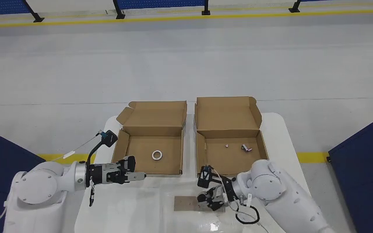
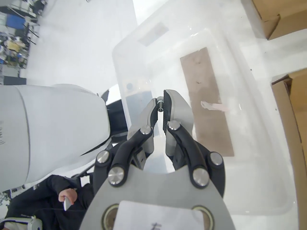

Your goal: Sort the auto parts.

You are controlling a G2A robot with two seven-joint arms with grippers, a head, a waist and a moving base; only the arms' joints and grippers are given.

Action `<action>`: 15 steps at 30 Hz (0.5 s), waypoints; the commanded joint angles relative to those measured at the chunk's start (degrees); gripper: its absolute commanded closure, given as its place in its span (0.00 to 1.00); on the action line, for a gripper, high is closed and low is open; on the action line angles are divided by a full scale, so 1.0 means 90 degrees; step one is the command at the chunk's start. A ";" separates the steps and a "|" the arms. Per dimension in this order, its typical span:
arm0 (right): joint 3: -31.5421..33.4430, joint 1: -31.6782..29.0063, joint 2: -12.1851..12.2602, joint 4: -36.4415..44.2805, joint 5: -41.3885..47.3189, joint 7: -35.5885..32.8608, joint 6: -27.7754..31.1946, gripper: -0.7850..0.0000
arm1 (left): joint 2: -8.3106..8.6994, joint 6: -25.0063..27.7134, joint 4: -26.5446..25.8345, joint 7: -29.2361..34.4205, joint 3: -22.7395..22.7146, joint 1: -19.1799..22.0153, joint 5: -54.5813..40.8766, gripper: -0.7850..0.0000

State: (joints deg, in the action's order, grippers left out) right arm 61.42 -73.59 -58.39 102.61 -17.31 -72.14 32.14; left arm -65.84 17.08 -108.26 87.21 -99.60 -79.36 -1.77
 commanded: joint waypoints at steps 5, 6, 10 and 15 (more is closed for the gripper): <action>0.0263 -0.0195 0.0317 0.0009 0.0783 0.0229 0.0230 1.00 | 0.0000 0.0000 0.0000 0.0000 0.0000 0.0000 0.0000 0.00; 0.0263 -0.0195 0.0317 0.0009 0.0783 0.0229 0.0230 1.00 | 0.0000 0.0000 0.0000 0.0000 0.0000 0.0000 0.0000 0.00; 0.0263 -0.0195 0.0317 0.0009 0.0783 0.0229 0.0230 1.00 | 0.0000 0.0000 0.0000 0.0000 0.0000 0.0000 0.0000 0.00; 0.0263 -0.0195 0.0317 0.0009 0.0783 0.0229 0.0230 1.00 | 0.0000 0.0000 0.0000 0.0000 0.0000 0.0000 0.0000 0.00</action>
State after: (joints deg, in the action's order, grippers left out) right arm 63.79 -75.34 -55.54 102.70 -10.27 -70.09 34.21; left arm -65.84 17.08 -108.26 87.21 -99.60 -79.36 -1.77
